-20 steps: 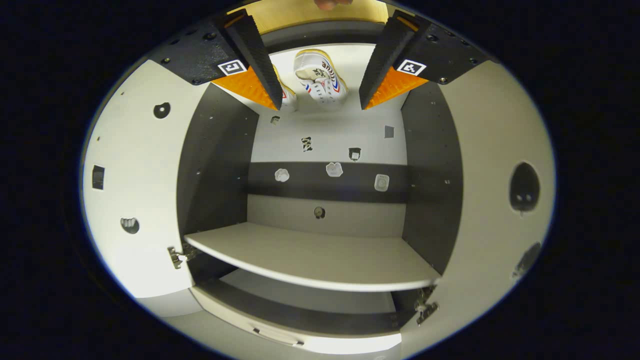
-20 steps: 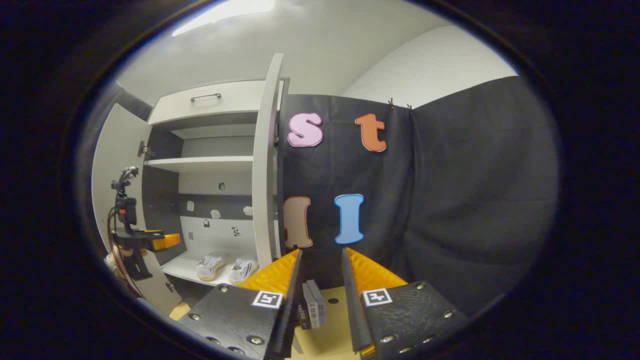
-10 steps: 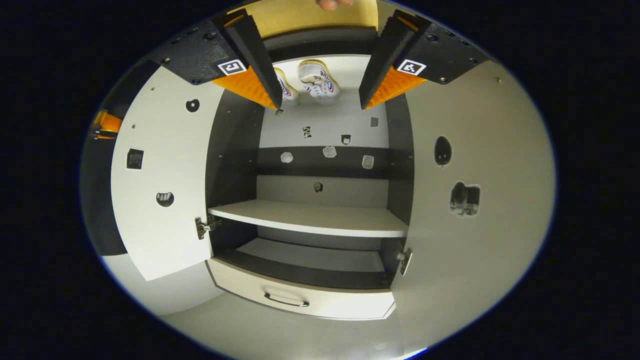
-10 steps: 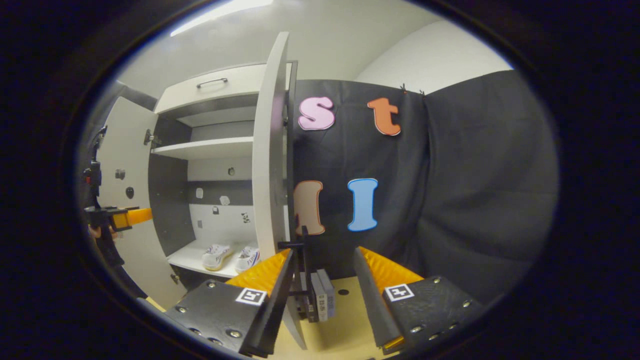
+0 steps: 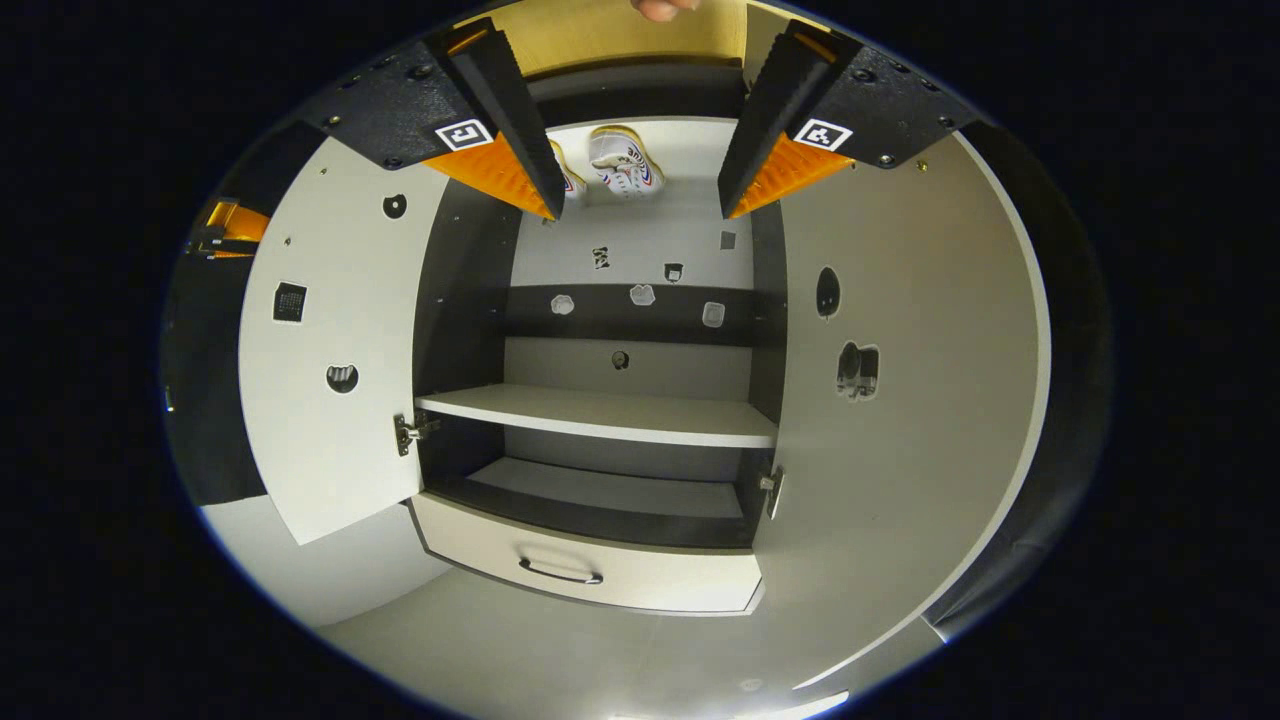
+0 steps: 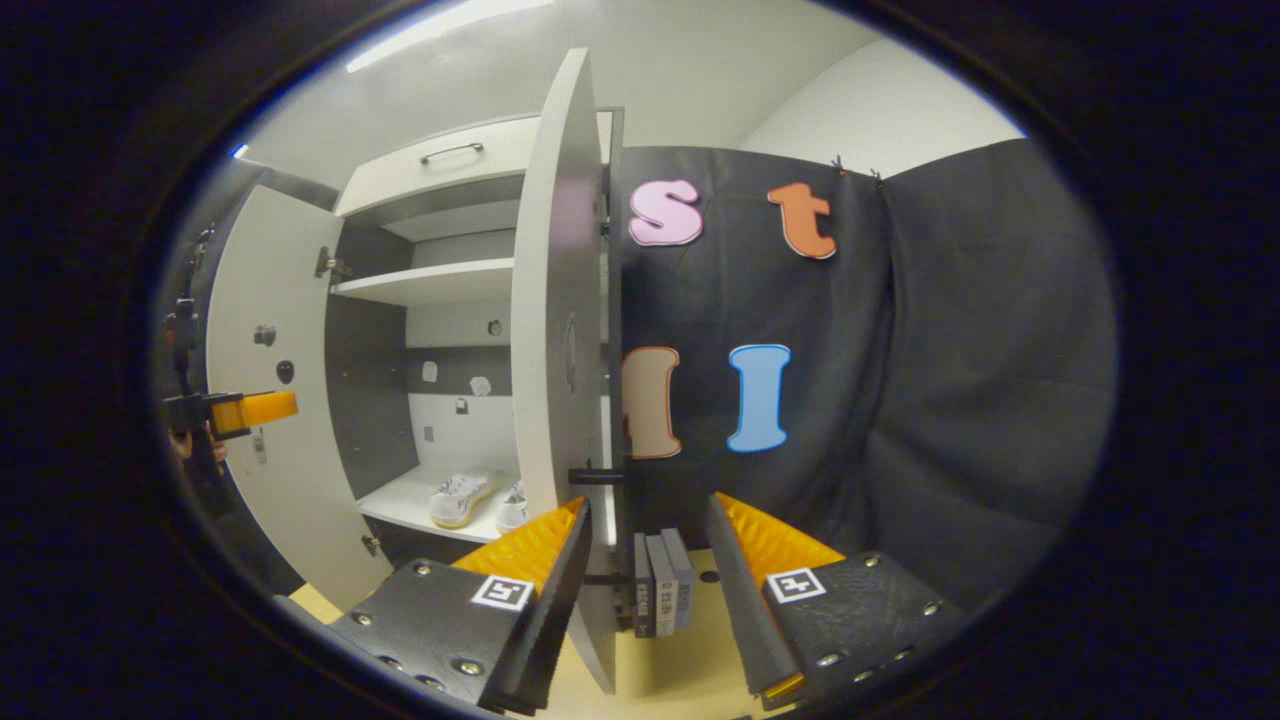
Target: Grab one shoe with the right hand and put it into the shoe cabinet, grab the other shoe with the left hand and put it into the shoe cabinet; then close the right door with the right hand and the left door with the left hand.
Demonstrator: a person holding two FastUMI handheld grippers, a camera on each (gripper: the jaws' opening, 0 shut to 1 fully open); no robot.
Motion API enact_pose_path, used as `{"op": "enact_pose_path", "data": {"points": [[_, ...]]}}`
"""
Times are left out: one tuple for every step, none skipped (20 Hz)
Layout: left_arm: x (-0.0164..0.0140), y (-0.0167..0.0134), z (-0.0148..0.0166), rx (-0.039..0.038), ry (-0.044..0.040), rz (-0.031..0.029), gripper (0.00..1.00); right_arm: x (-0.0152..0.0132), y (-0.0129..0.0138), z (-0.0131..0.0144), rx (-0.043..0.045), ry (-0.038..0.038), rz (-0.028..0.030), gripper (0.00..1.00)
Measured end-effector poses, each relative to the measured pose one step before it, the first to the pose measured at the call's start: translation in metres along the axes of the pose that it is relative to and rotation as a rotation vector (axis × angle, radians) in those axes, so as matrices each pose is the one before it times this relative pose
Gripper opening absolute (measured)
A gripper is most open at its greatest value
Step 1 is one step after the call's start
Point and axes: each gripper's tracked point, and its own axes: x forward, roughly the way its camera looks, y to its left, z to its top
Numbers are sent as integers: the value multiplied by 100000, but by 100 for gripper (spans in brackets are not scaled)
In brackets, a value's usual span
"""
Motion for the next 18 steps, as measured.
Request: {"op": "enact_pose_path", "data": {"points": [[-171, -8, 108, -74, 8, 350, 96, 77, 729, -13, 402, 286, 2632, 70], [-246, 6, 59, -100, -15, 252, 90, 108, 703, -88, 263, 116, 2769, 70], [-36, 59, 61, -70, -277, 244, 90, 135, 780, 0, -47, 126, 2906, 70], [20, 92, 104, -25, -264, 427, 93, 304, 1039, 10, -78, 51, 2954, 70], [-122, 110, 14, 73, -214, 508, 93, 219, 925, -44, 108, 181, 2800, 70], [-114, 225, 94, -81, -378, 766, 93, 274, 912, -143, 238, 233, 2580, 70], [-149, 225, 97, -127, -176, 794, 94, 251, 782, -48, 70, 129, 2296, 70], [-393, 436, 83, -145, -143, 947, 93, 425, 632, -31, 125, 339, 2030, 70], [-349, 324, 87, -9, 18, 903, 90, 367, 587, -77, 64, 305, 1410, 70], [-387, 307, 81, 118, 159, 883, 93, 401, 288, -81, -416, 378, 808, 70], [-385, 339, 19, 102, 103, 845, 93, 351, 259, 21, -232, 301, 685, 70], [-294, 319, 147, 97, -268, 778, 93, 322, 340, -185, 480, 537, 941, 70], [-335, 266, 199, -7, -431, 804, 93, 255, 403, -60, 840, 181, 1410, 70], [-332, 265, 288, -39, -441, 811, 93, 278, 373, -91, 493, 365, 1295, 70], [-415, 268, 279, -180, -604, 770, 96, 333, 412, 84, 225, -13, 1153, 70], [-407, 213, 408, -177, -872, 776, 93, 366, 427, -5, 17, 73, 1101, 70], [-497, 241, 363, 13, -817, 776, 93, 377, 473, 32, 177, 182, 1378, 70], [-512, 278, 360, 308, -727, 980, 90, 401, 682, -134, 430, 485, 1996, 70]]}}
